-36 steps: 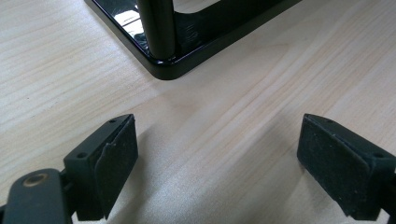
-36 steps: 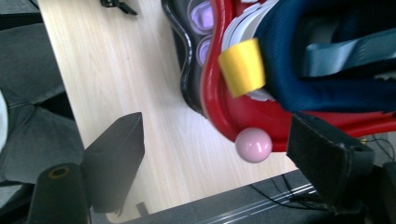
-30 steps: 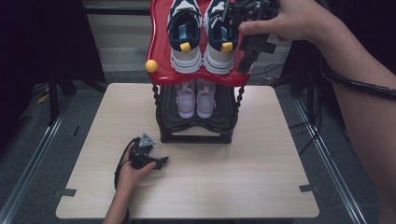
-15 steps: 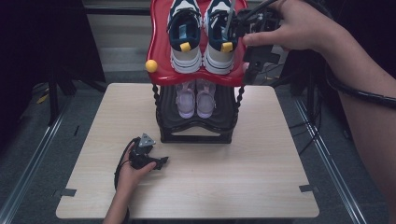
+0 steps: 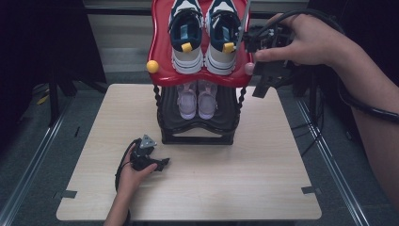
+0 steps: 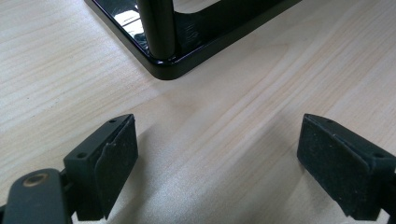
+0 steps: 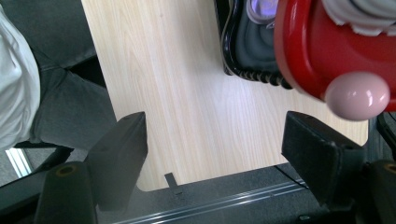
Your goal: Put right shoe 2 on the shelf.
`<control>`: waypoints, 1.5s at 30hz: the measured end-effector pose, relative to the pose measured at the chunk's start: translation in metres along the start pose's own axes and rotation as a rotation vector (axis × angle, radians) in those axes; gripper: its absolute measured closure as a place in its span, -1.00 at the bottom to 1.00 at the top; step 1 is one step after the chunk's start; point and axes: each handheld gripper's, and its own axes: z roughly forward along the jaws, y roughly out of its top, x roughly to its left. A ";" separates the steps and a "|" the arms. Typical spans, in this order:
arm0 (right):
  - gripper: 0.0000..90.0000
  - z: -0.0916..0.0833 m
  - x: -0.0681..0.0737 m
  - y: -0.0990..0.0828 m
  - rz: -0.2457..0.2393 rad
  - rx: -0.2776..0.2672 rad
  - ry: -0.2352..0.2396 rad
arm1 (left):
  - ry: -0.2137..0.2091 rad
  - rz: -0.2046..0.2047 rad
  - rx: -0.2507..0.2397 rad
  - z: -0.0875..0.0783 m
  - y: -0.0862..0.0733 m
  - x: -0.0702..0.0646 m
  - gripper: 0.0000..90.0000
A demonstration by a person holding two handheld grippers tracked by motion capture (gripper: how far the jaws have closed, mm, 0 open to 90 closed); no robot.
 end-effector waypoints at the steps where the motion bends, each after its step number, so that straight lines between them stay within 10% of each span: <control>1: -0.50 0.001 0.002 -0.002 0.003 0.001 0.001 | 0.000 -0.001 -0.001 0.000 0.000 0.000 -0.74; 45: -0.51 0.085 0.029 -0.058 -0.009 0.058 0.040 | -0.006 0.000 0.003 0.000 0.000 0.000 -0.74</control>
